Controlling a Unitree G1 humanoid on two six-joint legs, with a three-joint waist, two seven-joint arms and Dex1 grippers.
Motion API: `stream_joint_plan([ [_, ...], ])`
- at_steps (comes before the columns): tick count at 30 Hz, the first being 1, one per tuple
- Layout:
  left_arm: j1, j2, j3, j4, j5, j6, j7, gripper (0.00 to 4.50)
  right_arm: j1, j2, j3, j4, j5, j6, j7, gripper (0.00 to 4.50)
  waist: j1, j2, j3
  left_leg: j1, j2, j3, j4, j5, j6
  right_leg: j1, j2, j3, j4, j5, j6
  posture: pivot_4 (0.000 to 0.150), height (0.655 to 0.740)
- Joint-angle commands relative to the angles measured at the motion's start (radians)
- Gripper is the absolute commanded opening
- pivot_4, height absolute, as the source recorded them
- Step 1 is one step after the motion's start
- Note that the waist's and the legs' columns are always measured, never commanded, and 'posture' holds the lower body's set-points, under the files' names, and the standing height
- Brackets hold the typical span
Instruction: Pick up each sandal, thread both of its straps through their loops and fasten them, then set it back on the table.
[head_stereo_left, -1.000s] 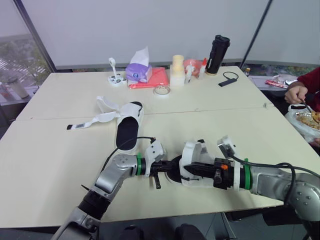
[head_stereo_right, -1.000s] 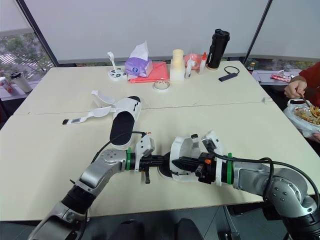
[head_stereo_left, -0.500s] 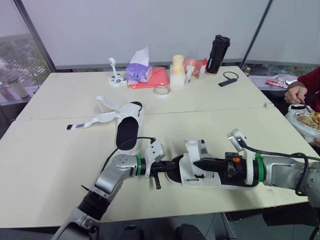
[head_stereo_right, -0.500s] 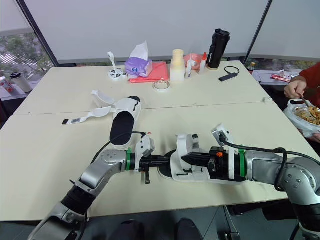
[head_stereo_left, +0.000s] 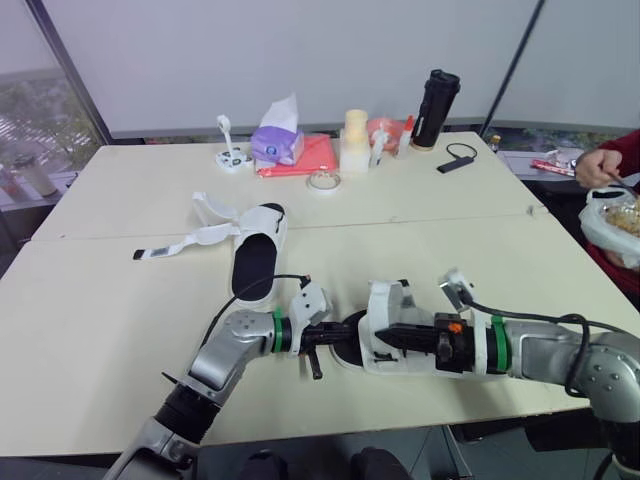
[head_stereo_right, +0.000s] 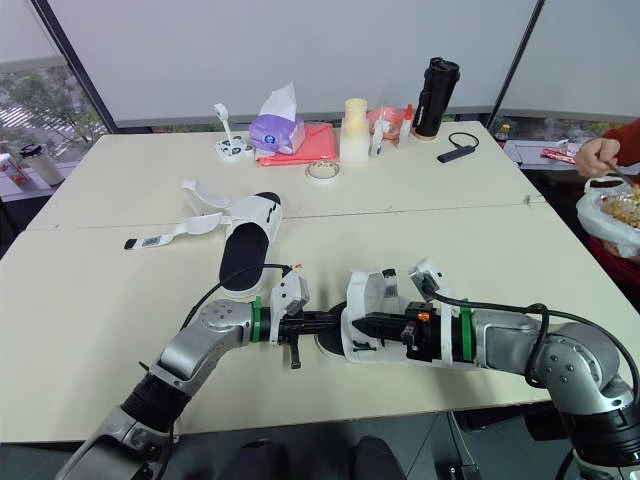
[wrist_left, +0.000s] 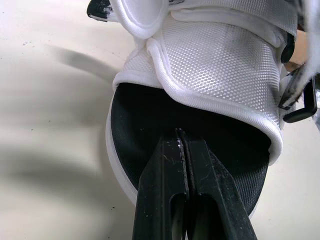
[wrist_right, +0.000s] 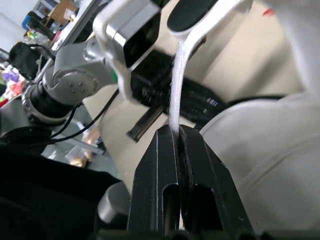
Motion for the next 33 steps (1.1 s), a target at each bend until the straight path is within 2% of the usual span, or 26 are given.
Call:
stream_joint_plan([
  [1,0.05,0.034,-0.039,0.068,0.059,0.039,0.009,0.0,0.017,-0.006,-0.037,-0.033,0.028,0.013,0.004,0.1,0.0,0.0,0.0,0.0,0.0,0.0,0.0,0.0,0.0,0.0,0.0,0.0,0.0,0.0,0.0,0.15,0.74],
  [10,0.043,0.03,-0.043,0.08,0.067,0.029,0.01,0.0,0.005,0.002,-0.07,-0.001,0.071,0.041,-0.013,0.1,0.0,0.0,0.0,0.0,0.0,0.0,0.0,0.0,0.0,0.0,0.0,0.0,0.0,0.0,0.0,0.15,0.74],
  [19,0.044,0.029,-0.041,0.084,0.069,0.027,0.014,0.0,0.003,0.015,-0.048,-0.015,0.001,0.01,-0.004,0.1,0.0,0.0,0.0,0.0,0.0,0.0,0.0,0.0,0.0,0.0,0.0,0.0,0.0,0.0,0.0,0.15,0.74],
  [20,0.044,0.029,-0.04,0.085,0.069,0.027,0.015,0.0,0.003,0.02,-0.05,-0.018,-0.013,-0.003,-0.004,0.32,0.0,0.0,0.0,0.0,0.0,0.0,0.0,0.0,0.0,0.0,0.0,0.0,0.0,0.0,0.0,0.15,0.74],
  [22,0.044,0.028,-0.039,0.085,0.068,0.028,0.016,0.0,0.006,0.022,-0.053,-0.03,-0.031,-0.019,0.004,1.03,0.0,0.0,0.0,0.0,0.0,0.0,0.0,0.0,0.0,0.0,0.0,0.0,0.0,0.0,0.0,0.15,0.74],
  [26,0.044,0.029,-0.04,0.086,0.068,0.028,0.016,0.0,-0.009,0.025,-0.063,-0.029,-0.03,-0.017,-0.014,2.97,0.0,0.0,0.0,0.0,0.0,0.0,0.0,0.0,0.0,0.0,0.0,0.0,0.0,0.0,0.0,0.15,0.74],
  [33,0.041,0.026,-0.043,0.095,0.071,0.021,0.015,0.0,-0.012,0.039,-0.045,-0.058,-0.041,-0.016,-0.043,2.97,0.0,0.0,0.0,0.001,0.0,0.0,0.0,0.0,0.0,0.001,0.0,0.0,0.0,0.0,0.0,0.15,0.74],
])
